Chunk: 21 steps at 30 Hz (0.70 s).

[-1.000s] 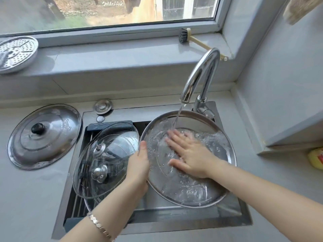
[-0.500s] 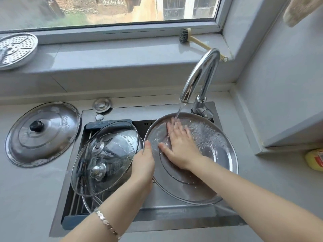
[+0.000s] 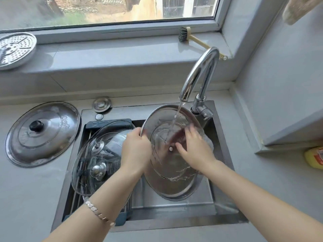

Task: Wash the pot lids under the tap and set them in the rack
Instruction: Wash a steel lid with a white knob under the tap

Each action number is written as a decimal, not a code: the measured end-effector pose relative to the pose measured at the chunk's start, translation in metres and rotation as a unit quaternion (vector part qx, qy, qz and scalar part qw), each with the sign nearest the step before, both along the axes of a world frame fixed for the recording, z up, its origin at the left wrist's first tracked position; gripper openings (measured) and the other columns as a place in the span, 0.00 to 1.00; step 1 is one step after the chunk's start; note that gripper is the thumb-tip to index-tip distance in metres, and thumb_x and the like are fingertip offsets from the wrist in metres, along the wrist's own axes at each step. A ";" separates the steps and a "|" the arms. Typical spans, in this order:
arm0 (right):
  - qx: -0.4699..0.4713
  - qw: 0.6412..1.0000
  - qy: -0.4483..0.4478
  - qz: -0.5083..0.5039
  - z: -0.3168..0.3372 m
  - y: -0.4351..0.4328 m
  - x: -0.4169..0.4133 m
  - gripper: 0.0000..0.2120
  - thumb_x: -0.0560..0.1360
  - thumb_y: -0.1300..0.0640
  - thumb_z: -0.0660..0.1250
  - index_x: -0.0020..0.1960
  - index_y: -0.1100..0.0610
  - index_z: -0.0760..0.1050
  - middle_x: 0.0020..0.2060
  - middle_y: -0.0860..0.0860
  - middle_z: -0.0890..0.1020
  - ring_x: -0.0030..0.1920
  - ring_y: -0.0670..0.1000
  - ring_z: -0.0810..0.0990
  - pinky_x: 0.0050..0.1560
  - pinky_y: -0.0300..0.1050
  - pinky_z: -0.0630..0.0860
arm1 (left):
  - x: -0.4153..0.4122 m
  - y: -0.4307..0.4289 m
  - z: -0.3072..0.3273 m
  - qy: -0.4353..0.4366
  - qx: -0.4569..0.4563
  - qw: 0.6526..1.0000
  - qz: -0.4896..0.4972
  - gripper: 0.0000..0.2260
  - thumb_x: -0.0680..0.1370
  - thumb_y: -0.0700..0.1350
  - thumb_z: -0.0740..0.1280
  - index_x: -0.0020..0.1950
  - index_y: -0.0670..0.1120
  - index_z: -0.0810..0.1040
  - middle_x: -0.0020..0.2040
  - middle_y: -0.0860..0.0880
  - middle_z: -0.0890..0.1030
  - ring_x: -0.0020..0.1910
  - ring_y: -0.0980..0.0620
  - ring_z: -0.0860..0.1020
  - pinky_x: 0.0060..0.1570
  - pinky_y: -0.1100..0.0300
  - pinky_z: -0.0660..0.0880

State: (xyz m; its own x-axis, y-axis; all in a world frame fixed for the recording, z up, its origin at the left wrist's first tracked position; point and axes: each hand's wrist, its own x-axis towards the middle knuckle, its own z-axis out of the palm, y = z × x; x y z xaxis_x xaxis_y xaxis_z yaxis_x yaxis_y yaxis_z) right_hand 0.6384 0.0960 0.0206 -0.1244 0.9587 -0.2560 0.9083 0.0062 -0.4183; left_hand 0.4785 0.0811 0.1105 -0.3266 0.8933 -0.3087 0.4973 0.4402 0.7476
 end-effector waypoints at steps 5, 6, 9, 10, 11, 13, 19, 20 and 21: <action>-0.063 0.996 0.007 -0.068 -0.006 -0.032 0.008 0.15 0.77 0.56 0.57 0.53 0.61 0.79 0.51 0.57 0.82 0.52 0.58 0.79 0.49 0.50 0.77 | 0.019 0.010 0.030 0.258 0.051 0.957 -0.126 0.05 0.76 0.33 0.54 0.45 0.42 0.63 0.36 0.43 0.69 0.38 0.41 0.68 0.36 0.53 0.63; -0.073 0.995 -0.008 -0.067 -0.009 -0.037 0.009 0.15 0.76 0.56 0.56 0.52 0.62 0.79 0.50 0.58 0.82 0.50 0.58 0.79 0.47 0.51 0.78 | 0.024 0.011 0.033 0.297 0.046 0.942 -0.147 0.06 0.76 0.32 0.54 0.46 0.42 0.61 0.36 0.43 0.68 0.37 0.41 0.67 0.35 0.54 0.63; -0.090 0.993 -0.028 -0.072 -0.011 -0.044 0.008 0.16 0.76 0.56 0.56 0.50 0.64 0.79 0.49 0.58 0.82 0.49 0.58 0.80 0.46 0.50 0.78 | 0.034 0.015 0.035 0.362 0.046 0.913 -0.182 0.10 0.74 0.30 0.56 0.46 0.43 0.58 0.37 0.43 0.72 0.36 0.42 0.67 0.34 0.55 0.64; -0.089 0.993 -0.035 -0.075 -0.010 -0.044 0.009 0.16 0.76 0.55 0.56 0.48 0.64 0.79 0.47 0.58 0.82 0.49 0.59 0.80 0.43 0.48 0.78 | 0.033 0.015 0.034 0.368 0.049 0.910 -0.185 0.10 0.74 0.30 0.56 0.46 0.43 0.57 0.38 0.42 0.73 0.37 0.42 0.68 0.34 0.55 0.64; -0.090 0.992 -0.042 -0.078 -0.009 -0.044 0.009 0.15 0.77 0.55 0.56 0.44 0.63 0.77 0.46 0.58 0.81 0.49 0.59 0.79 0.40 0.46 0.76 | 0.030 0.015 0.034 0.369 0.050 0.910 -0.180 0.10 0.74 0.30 0.56 0.46 0.43 0.57 0.38 0.42 0.74 0.37 0.42 0.69 0.34 0.55 0.65; -0.086 0.993 -0.026 -0.082 -0.006 -0.045 0.007 0.14 0.78 0.55 0.54 0.45 0.62 0.75 0.52 0.59 0.79 0.53 0.58 0.77 0.44 0.46 0.73 | 0.019 0.014 0.029 0.339 0.052 0.928 -0.147 0.08 0.74 0.31 0.55 0.46 0.42 0.59 0.37 0.42 0.71 0.38 0.41 0.69 0.36 0.54 0.64; -0.115 0.983 0.124 -0.072 -0.010 -0.042 -0.027 0.32 0.80 0.46 0.49 0.76 0.59 0.41 0.76 0.53 0.42 0.76 0.50 0.40 0.75 0.47 0.41 | -0.010 0.017 -0.001 0.072 0.007 0.997 -0.019 0.16 0.82 0.48 0.54 0.36 0.42 0.65 0.34 0.47 0.70 0.36 0.45 0.67 0.35 0.54 0.59; -0.106 0.983 0.115 -0.097 -0.012 -0.034 -0.032 0.33 0.80 0.44 0.48 0.76 0.60 0.40 0.76 0.53 0.40 0.76 0.51 0.38 0.75 0.47 0.38 | -0.008 0.015 -0.005 0.045 0.007 0.999 -0.013 0.18 0.82 0.51 0.54 0.35 0.44 0.64 0.33 0.48 0.69 0.35 0.47 0.66 0.35 0.54 0.58; -0.090 0.983 0.096 -0.128 -0.012 -0.025 -0.036 0.34 0.80 0.43 0.48 0.76 0.60 0.39 0.76 0.54 0.40 0.75 0.52 0.37 0.74 0.49 0.36 | -0.005 0.011 -0.008 0.023 0.014 1.000 -0.005 0.18 0.82 0.52 0.53 0.35 0.44 0.65 0.33 0.50 0.68 0.35 0.49 0.66 0.35 0.54 0.59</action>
State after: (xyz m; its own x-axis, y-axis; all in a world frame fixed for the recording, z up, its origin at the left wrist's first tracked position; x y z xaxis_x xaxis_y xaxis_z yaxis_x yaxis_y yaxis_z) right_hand 0.6028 0.0709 0.0082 0.0517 0.9060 -0.4201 0.7744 -0.3020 -0.5560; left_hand 0.4732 0.0919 0.1021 -0.3311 0.9049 -0.2675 0.5356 0.4137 0.7362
